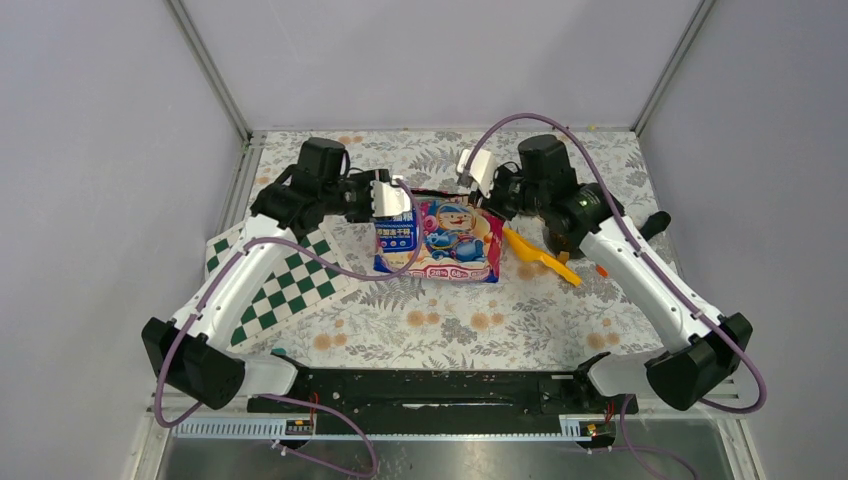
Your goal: Serve the pet food
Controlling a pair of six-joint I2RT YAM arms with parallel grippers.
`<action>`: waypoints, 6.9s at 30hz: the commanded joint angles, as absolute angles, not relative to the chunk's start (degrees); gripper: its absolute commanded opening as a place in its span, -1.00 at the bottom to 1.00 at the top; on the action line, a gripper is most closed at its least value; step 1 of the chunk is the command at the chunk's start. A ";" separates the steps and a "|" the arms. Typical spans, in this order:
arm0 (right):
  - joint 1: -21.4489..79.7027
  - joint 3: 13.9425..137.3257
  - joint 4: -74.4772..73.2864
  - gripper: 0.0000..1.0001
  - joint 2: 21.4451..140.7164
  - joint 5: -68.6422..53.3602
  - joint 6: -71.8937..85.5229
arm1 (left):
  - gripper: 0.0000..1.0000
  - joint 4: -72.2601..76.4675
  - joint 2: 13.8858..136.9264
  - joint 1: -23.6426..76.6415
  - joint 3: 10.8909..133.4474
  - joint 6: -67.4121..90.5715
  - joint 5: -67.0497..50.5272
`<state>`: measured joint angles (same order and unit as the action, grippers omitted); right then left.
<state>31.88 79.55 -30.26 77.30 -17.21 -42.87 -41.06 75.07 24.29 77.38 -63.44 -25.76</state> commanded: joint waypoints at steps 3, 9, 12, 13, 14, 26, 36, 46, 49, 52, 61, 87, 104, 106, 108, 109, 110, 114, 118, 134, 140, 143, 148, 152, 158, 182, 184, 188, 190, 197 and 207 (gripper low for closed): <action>31.89 85.40 -31.90 0.13 75.35 -21.25 -40.02 | -0.07 -41.53 77.48 24.51 81.25 -63.57 -28.00; 32.57 88.79 -34.94 0.27 80.36 -22.88 -41.14 | -0.04 -41.53 79.13 25.02 82.96 -64.55 -27.00; 33.22 89.85 -36.32 0.26 82.39 -22.91 -42.71 | -0.05 -41.51 79.61 25.37 83.39 -65.15 -26.02; 33.42 90.21 -36.92 0.25 83.04 -23.06 -43.29 | -0.05 -41.53 79.70 25.40 83.43 -65.26 -25.86; 33.69 90.71 -37.78 0.23 83.63 -23.22 -43.85 | -0.07 -41.56 79.79 25.36 83.37 -65.42 -25.66; 34.74 91.15 -34.40 -0.53 86.52 -19.17 -46.15 | -0.41 -41.38 79.99 25.38 81.14 -67.91 -19.58; 34.82 85.50 -26.00 -1.00 78.65 -14.40 -47.09 | -1.00 -34.61 75.96 26.63 76.27 -74.42 -1.48; 34.84 83.94 -18.74 -1.00 72.00 -13.05 -45.05 | -1.00 -25.59 69.00 27.43 73.98 -82.19 9.25; 34.82 81.53 -19.43 -1.00 71.83 -11.96 -45.99 | -1.00 -27.18 67.60 28.21 71.15 -79.47 8.16; 34.79 79.54 -23.11 -1.00 72.42 -13.48 -45.70 | -1.00 -30.52 65.54 28.52 67.35 -73.85 4.15; 34.87 79.84 -26.55 -0.79 76.10 -20.15 -41.95 | -0.89 -40.72 63.30 28.65 69.49 -61.85 -10.77; 37.41 85.78 -22.57 -1.00 85.05 -24.66 -40.42 | -0.75 -38.89 74.85 34.33 78.26 -64.29 -17.07; 37.43 87.22 -22.40 -0.42 87.04 -27.90 -39.64 | -0.57 -29.95 74.62 34.63 75.40 -60.68 -19.87; 37.43 87.73 -22.49 -0.47 87.73 -28.01 -39.64 | -0.76 -29.56 74.56 34.63 75.20 -60.77 -19.79; 37.40 88.12 -22.58 -0.60 88.12 -28.19 -39.64 | -1.00 -29.56 74.40 34.63 75.14 -60.96 -19.66; 37.40 88.22 -22.59 -0.74 88.20 -28.13 -39.64 | -1.00 -29.68 74.25 34.54 75.06 -61.16 -19.75; 37.44 88.20 -22.57 -0.90 88.12 -28.14 -39.64 | -1.00 -29.92 74.00 34.54 74.98 -61.31 -19.70; 37.36 87.79 -23.11 -1.00 87.06 -28.45 -39.60 | -1.00 -28.53 72.81 34.54 73.93 -60.47 -17.26; 37.44 87.10 -23.11 -0.91 85.96 -28.30 -38.60 | -0.81 -26.75 70.58 33.19 71.51 -59.65 -15.73; 39.57 89.46 -18.98 -0.27 90.04 -30.66 -32.68 | -0.97 -36.12 67.76 20.89 73.41 -57.03 -27.00; 42.14 93.97 -17.91 -0.47 94.85 -30.99 -32.58 | -1.00 -36.89 66.93 20.48 73.52 -57.17 -30.59; 42.66 95.23 -19.08 -0.94 96.27 -31.26 -33.75 | -1.00 -36.80 66.57 20.16 73.55 -57.06 -31.40; 42.77 96.67 -22.67 -1.00 96.44 -31.93 -35.59 | -1.00 -36.82 65.81 19.78 73.54 -56.57 -32.43; 42.97 97.04 -21.23 -0.63 97.15 -32.20 -34.06 | -1.00 -36.75 65.65 19.68 73.46 -56.36 -34.00; 43.35 97.49 -22.87 -0.70 98.05 -30.63 -33.62 | -1.00 -36.10 65.56 19.37 72.62 -58.07 -34.60; 38.47 106.40 -56.43 -0.86 92.74 -12.56 -37.28 | -1.00 -21.75 58.07 4.72 57.15 -50.12 -39.91; 37.86 105.67 -56.43 -0.86 92.01 -11.69 -37.48 | -1.00 -21.38 57.93 3.98 56.81 -49.97 -39.95; 36.90 104.04 -56.43 -0.87 91.00 -9.69 -38.49 | -1.00 -21.47 57.91 2.91 56.88 -50.05 -39.90; 36.53 103.12 -56.45 -0.88 90.39 -8.15 -39.02 | -1.00 -21.52 57.92 2.28 56.94 -50.03 -40.05; 33.42 102.30 -58.40 -0.86 87.97 -4.83 -37.35 | -1.00 -21.63 58.10 1.50 57.22 -50.24 -41.04; 32.07 95.50 -55.98 -0.89 82.92 4.09 -39.81 | -1.00 -22.43 57.88 1.48 57.77 -50.61 -42.28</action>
<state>40.64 97.49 -40.66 90.85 -19.03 -37.45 -19.53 60.34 8.56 57.23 -49.47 -53.34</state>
